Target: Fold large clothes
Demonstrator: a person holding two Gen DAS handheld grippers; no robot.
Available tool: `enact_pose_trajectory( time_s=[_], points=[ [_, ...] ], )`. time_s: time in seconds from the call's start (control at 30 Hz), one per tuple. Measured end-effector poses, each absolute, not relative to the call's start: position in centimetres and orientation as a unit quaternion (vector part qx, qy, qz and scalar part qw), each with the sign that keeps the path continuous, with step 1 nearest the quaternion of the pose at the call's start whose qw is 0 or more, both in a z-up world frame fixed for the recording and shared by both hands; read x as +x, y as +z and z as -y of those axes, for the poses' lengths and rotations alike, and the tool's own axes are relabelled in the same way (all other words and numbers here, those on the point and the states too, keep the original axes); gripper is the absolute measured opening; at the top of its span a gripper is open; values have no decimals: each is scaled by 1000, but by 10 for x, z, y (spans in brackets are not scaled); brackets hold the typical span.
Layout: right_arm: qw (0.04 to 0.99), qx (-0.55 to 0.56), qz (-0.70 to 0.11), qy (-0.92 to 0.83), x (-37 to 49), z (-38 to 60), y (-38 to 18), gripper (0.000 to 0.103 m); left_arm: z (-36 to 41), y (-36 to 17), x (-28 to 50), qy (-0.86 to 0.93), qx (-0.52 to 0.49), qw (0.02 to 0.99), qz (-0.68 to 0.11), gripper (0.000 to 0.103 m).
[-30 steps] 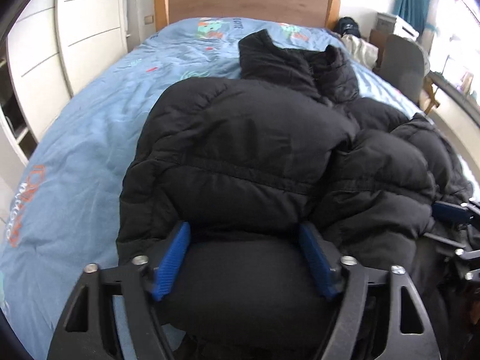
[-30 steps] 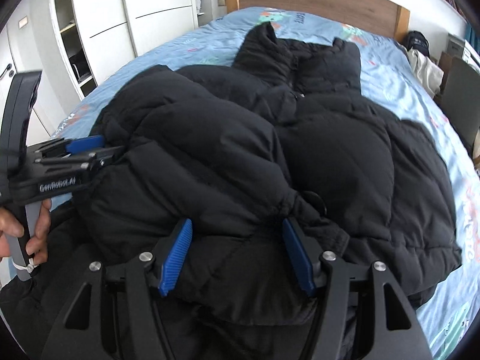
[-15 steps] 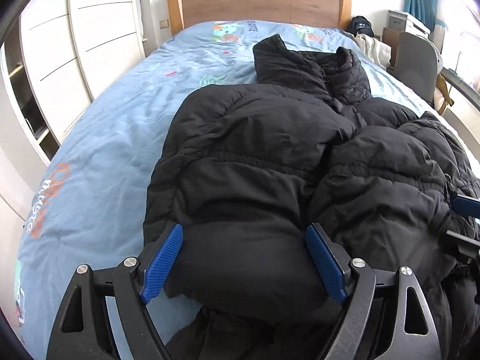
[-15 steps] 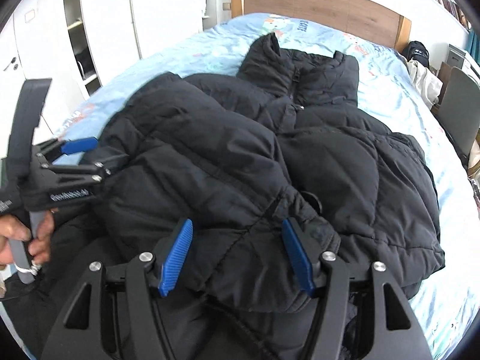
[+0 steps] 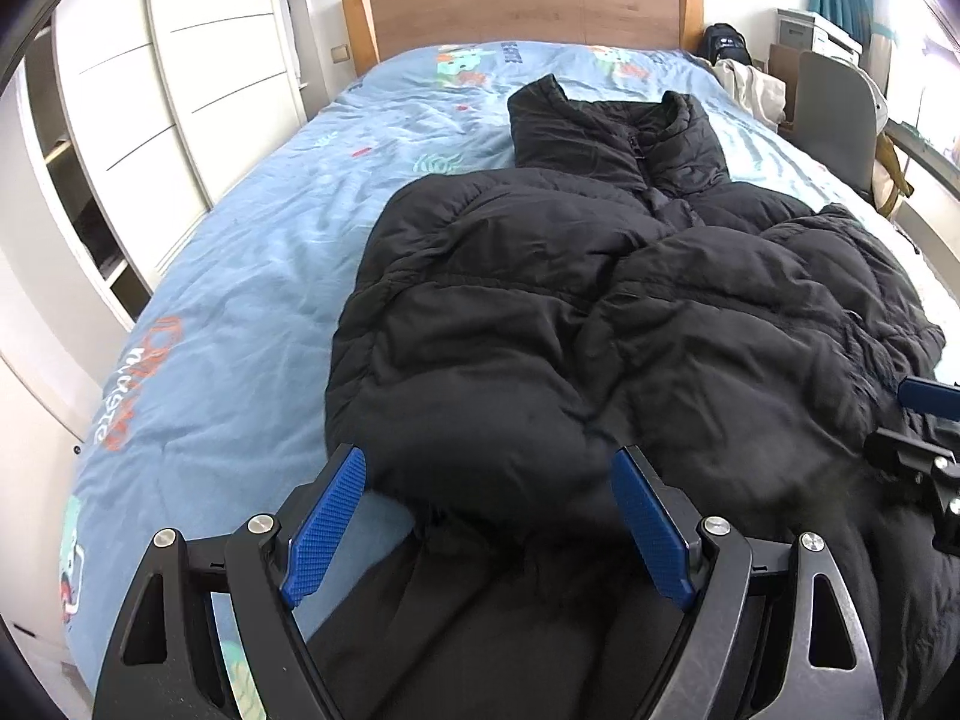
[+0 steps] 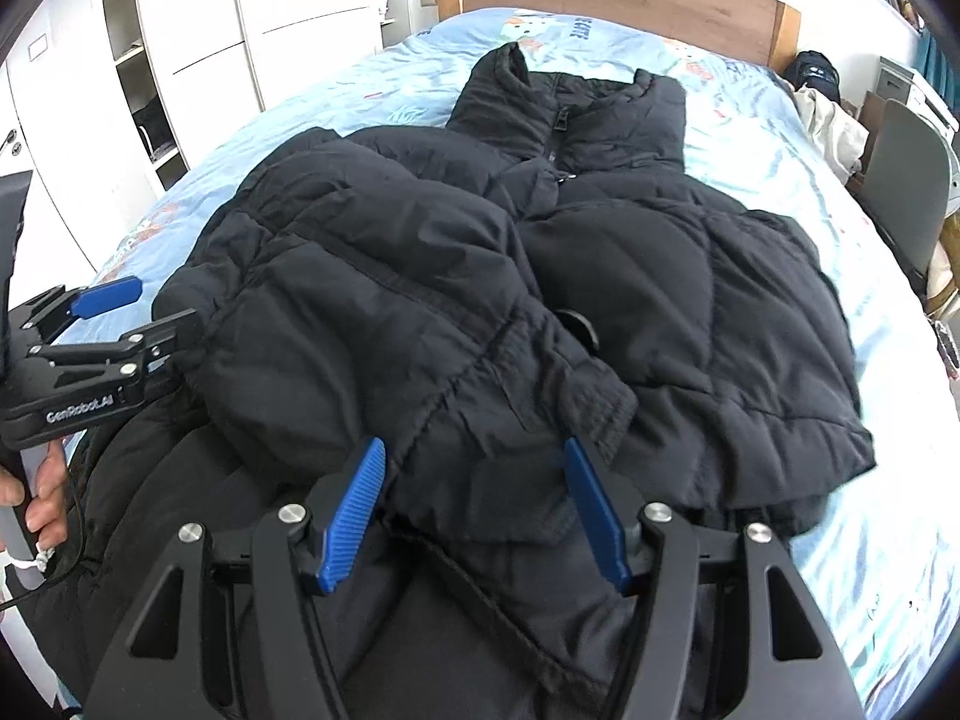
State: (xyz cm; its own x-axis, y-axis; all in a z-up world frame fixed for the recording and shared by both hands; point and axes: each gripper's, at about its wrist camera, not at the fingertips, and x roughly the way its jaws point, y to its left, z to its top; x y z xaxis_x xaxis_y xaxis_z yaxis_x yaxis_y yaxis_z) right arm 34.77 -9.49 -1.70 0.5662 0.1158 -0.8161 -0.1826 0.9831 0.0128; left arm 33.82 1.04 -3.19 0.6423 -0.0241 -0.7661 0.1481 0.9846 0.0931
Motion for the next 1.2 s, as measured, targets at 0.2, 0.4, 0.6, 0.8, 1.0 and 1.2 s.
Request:
enact_pose_trajectory(
  time_s=[0.2,0.4,0.6,0.8,1.0,1.2],
  points=[
    [891,-31,-446,74,319,107,3,61,-6,-14,311,-45,73,905,-416,83],
    [898,-29,-434,61,292,123,19,61,-5,-2,292,-40,77,907,-412,83],
    [904,-23,-424,47,272,144,32,61,-2,8,279,-34,84,908,-409,83],
    [912,-25,-408,30,276,173,55,61,-6,26,291,-42,80,909,-406,83],
    [925,-15,-380,19,321,217,104,61,-28,65,360,-57,62,907,-413,83],
    [933,0,-358,40,409,246,150,61,-34,100,477,-77,31,905,-417,83]
  ],
)
